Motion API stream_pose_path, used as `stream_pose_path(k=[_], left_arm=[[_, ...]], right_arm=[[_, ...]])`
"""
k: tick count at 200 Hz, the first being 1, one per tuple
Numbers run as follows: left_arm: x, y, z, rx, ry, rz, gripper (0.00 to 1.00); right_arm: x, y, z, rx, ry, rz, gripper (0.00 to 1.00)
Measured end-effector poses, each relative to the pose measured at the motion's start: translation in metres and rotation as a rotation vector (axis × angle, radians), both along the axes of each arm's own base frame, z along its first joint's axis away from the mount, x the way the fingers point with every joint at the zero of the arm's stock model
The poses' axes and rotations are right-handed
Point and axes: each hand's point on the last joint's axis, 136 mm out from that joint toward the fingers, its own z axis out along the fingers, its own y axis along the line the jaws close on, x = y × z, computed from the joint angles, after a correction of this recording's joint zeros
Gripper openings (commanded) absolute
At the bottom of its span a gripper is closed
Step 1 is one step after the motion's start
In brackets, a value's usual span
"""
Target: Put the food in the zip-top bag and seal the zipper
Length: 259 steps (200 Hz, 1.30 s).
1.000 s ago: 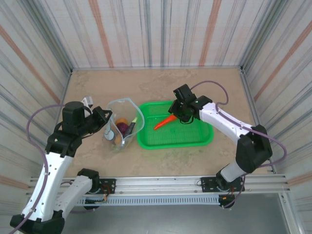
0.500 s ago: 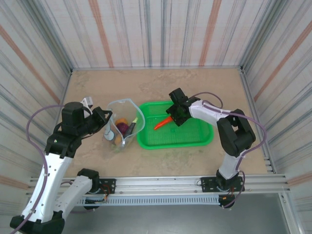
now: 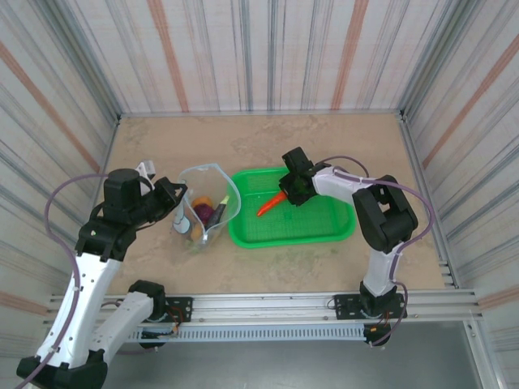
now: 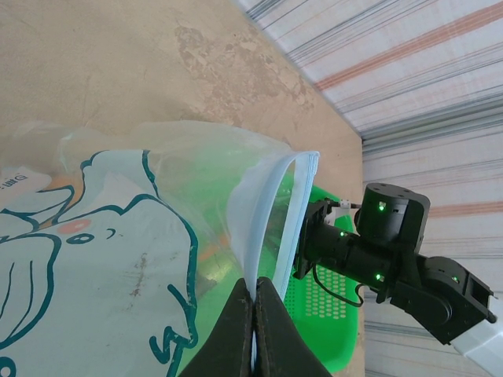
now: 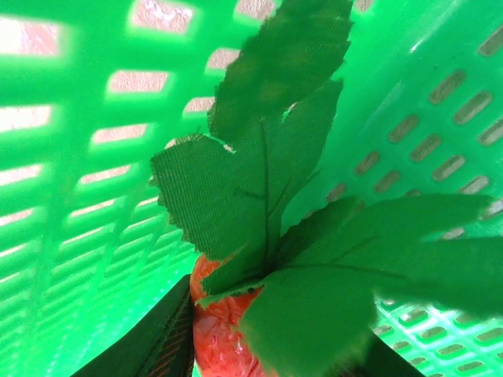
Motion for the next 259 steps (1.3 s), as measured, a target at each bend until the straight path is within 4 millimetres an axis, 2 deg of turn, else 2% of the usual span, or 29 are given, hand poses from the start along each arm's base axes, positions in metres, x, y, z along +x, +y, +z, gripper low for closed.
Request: stream_pose_path(k=[34, 59, 75, 99, 131, 152, 176, 193, 228, 259], left_arm=[[0.0, 0.0, 0.0, 0.003, -0.002, -0.002, 0.0], [0.0, 0.0, 0.001, 0.005, -0.004, -0.003, 0.0], [0.0, 0.0, 0.003, 0.005, -0.005, -0.003, 0.0], [0.0, 0.0, 0.003, 0.004, -0.006, -0.003, 0.0], [0.001, -0.002, 0.002, -0.003, 0.001, -0.012, 0.0], [0.001, -0.003, 0.001, -0.004, 0.007, -0.015, 0.0], [0.001, -0.003, 0.001, -0.004, 0.008, -0.014, 0.0], [0.001, -0.003, 0.001, -0.005, 0.008, -0.014, 0.0], [0.001, -0.004, 0.005, -0.02, 0.008, -0.012, 0.0], [0.0, -0.005, 0.011, -0.028, -0.003, -0.014, 0.0]], right_arm=[[-0.006, -0.006, 0.01, 0.0, -0.018, -0.002, 0.31], [-0.014, -0.015, 0.035, 0.009, -0.068, -0.011, 0.31], [-0.016, -0.019, 0.061, 0.014, -0.128, -0.007, 0.3], [-0.017, -0.026, 0.114, 0.019, -0.274, 0.009, 0.27], [-0.035, -0.022, 0.183, -0.005, -0.488, 0.08, 0.25], [-0.052, -0.01, 0.221, -0.045, -0.627, 0.173, 0.23], [-0.065, 0.013, 0.265, -0.071, -0.783, 0.275, 0.22], [-0.073, 0.03, 0.29, -0.072, -0.871, 0.342, 0.22], [-0.087, 0.066, 0.319, -0.063, -0.987, 0.452, 0.22], [-0.091, 0.107, 0.322, -0.024, -1.027, 0.539, 0.22]])
